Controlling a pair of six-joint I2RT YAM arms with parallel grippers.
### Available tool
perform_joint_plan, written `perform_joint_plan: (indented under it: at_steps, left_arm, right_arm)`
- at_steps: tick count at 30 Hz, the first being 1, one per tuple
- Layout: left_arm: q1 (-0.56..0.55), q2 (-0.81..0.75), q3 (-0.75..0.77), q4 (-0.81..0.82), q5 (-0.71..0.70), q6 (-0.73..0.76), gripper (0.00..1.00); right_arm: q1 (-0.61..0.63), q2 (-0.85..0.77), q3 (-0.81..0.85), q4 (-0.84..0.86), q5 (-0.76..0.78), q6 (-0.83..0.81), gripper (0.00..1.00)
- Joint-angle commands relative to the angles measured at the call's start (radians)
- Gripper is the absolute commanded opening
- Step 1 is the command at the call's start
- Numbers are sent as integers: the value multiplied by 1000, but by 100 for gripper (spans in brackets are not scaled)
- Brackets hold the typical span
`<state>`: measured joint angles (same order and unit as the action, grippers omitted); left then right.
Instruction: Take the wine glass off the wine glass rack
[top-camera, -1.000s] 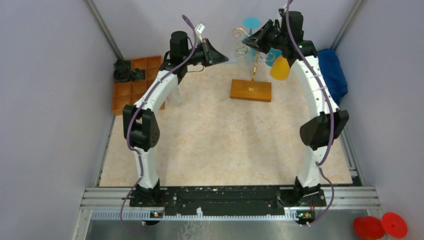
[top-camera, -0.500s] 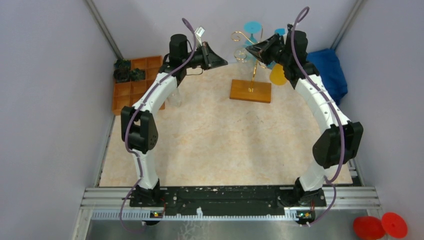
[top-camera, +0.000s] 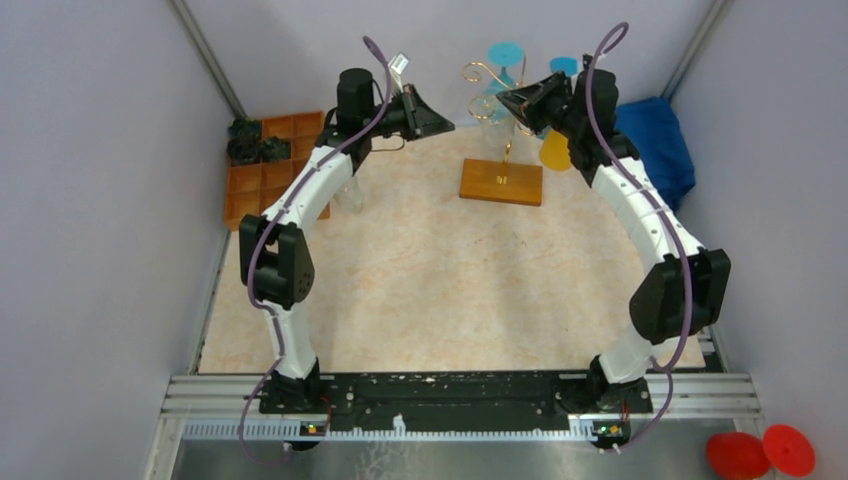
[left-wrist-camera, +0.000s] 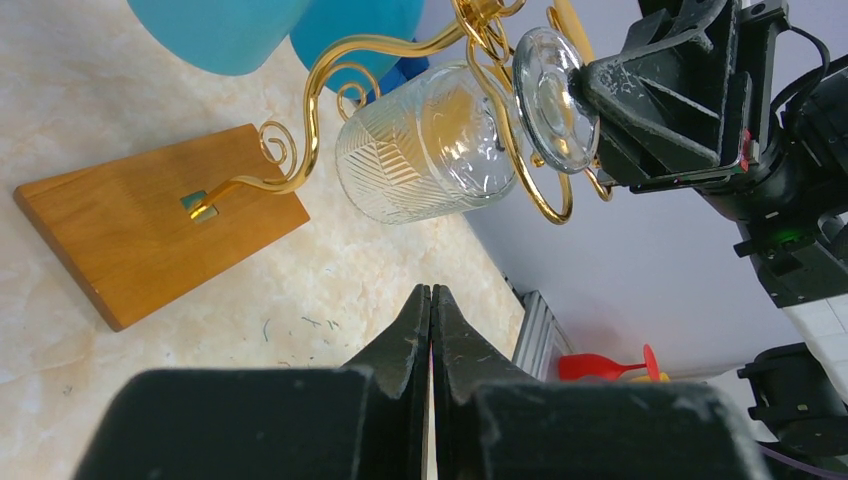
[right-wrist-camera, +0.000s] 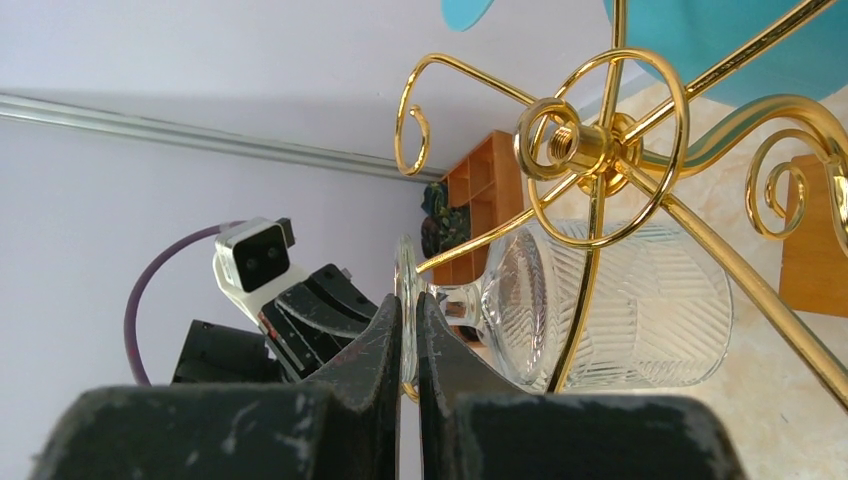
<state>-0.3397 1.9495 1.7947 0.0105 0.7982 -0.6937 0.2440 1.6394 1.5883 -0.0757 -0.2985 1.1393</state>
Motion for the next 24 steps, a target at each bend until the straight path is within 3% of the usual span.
perform_joint_plan:
  at_steps: [1,10,24]
  left_arm:
    - [4,-53,-14,-6,12,31,3]
    - [4,-59,-29,-32,8,35,3]
    - [4,-51,-28,-37,11,39,3]
  right_arm:
    - [-5,-94,-13,124,-10,28,0]
    - [-5,-145,-79,151,6,47,0]
    - [-9,-143,-156,292,45,246,0]
